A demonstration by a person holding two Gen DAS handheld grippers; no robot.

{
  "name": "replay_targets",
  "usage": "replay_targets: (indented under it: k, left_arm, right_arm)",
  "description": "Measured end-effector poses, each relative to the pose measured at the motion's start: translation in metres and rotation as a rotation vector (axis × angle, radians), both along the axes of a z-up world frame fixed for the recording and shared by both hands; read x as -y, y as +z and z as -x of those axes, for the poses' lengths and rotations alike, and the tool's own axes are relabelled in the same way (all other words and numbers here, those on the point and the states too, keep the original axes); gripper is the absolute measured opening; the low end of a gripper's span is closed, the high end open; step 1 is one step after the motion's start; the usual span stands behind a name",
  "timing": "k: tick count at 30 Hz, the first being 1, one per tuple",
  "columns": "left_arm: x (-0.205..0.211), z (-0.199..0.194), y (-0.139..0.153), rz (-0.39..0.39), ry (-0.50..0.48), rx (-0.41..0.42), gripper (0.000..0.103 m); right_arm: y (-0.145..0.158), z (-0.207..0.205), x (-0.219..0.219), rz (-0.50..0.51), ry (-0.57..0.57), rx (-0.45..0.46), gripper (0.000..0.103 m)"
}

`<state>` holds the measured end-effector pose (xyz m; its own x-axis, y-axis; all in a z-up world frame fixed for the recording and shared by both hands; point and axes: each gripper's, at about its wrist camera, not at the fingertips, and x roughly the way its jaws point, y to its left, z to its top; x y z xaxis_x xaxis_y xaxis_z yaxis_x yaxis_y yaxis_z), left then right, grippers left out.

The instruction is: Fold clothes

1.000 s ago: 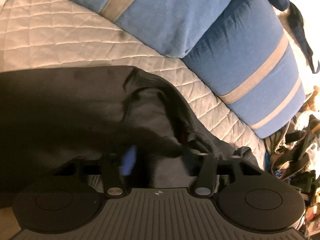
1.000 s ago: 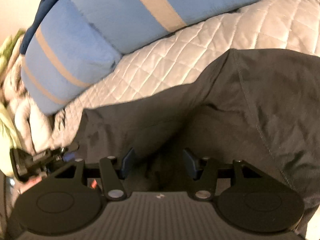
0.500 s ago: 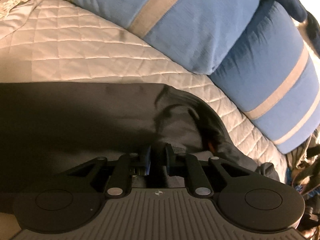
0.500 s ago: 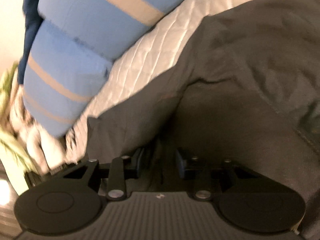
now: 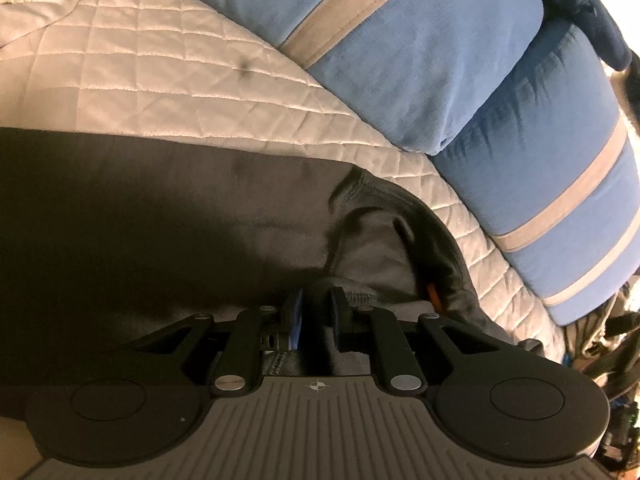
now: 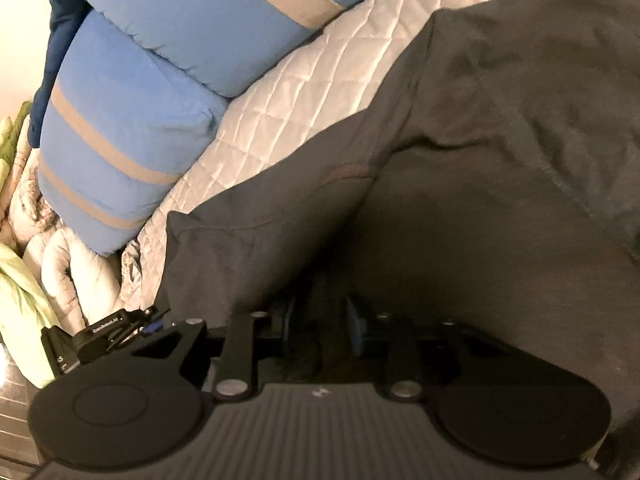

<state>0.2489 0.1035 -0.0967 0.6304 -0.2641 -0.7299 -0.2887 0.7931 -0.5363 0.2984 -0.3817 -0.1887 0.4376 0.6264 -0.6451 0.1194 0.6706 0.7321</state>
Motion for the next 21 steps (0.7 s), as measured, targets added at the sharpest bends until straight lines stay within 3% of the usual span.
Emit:
replay_targets:
  k: [1,3,13,17,19,21]
  left_arm:
    - [0.0,0.001,0.0,0.0,-0.001,0.0,0.016]
    - [0.0,0.002,0.003,0.004,-0.008,-0.001,0.016]
    - [0.015,0.006,0.02,0.051,-0.1,0.017,0.015]
    - [0.028,0.005,0.022,0.048,-0.171,0.025,0.015]
    - [0.034,0.005,0.02,0.023,-0.188,0.011,0.019]
    - [0.037,0.005,0.019,-0.003,-0.192,-0.004,0.03]
  right_arm:
    - [-0.001,0.0,-0.001,0.002,0.004,0.005,0.008]
    - [0.007,0.003,0.002,0.038,-0.001,0.026,0.006]
    - [0.074,0.022,0.049,0.164,-0.095,0.19,0.006]
    - [0.084,0.028,0.059,0.219,-0.101,0.205,0.006]
    - [0.079,0.026,0.054,0.267,-0.092,0.184,0.006]
    - [0.075,0.028,0.058,0.309,-0.112,0.175,0.011]
